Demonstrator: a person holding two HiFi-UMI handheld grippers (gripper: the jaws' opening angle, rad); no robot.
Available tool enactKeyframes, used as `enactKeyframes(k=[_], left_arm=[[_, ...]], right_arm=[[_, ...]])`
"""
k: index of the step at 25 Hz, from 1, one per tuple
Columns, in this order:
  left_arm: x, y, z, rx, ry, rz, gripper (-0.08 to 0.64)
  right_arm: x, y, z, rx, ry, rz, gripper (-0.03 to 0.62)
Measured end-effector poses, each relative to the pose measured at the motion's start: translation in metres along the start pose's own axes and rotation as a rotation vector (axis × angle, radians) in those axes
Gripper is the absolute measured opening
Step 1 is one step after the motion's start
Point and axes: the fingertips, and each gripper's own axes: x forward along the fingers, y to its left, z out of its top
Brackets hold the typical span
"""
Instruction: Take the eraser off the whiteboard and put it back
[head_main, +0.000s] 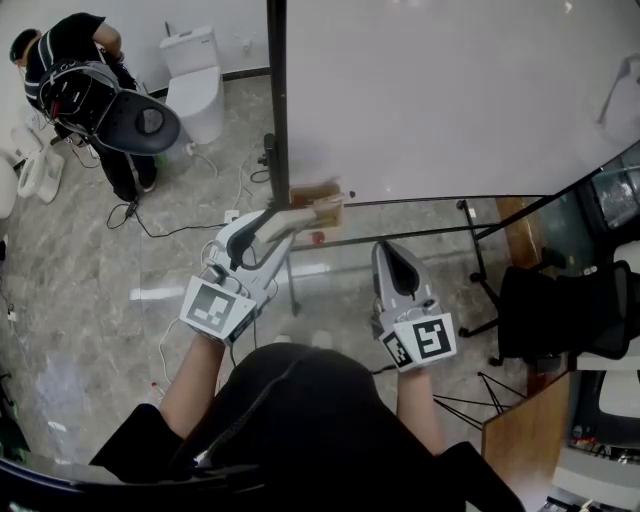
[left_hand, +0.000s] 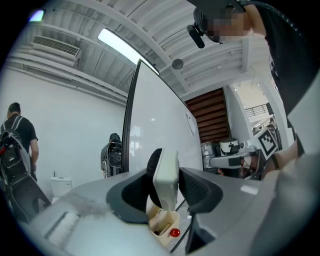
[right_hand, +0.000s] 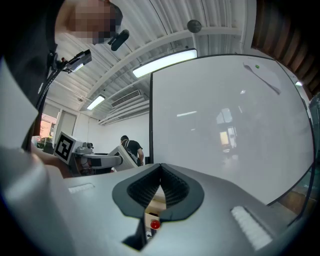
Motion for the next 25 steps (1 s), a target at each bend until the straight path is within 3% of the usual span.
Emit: enactKeyframes(k=[18,25], left_arm=[[0.015,-0.003,-0.012,0.028,0.053,-0.035,0.187],[0.027,-0.006,-0.031,0.097,0.111,-0.061,0.187]], right_arm=[[-0.003,-0.008,-0.003,0.005,0.004,-0.013,0.009],[-0.004,-0.014,-0.003,0.006,0.004,-0.020,0.009]])
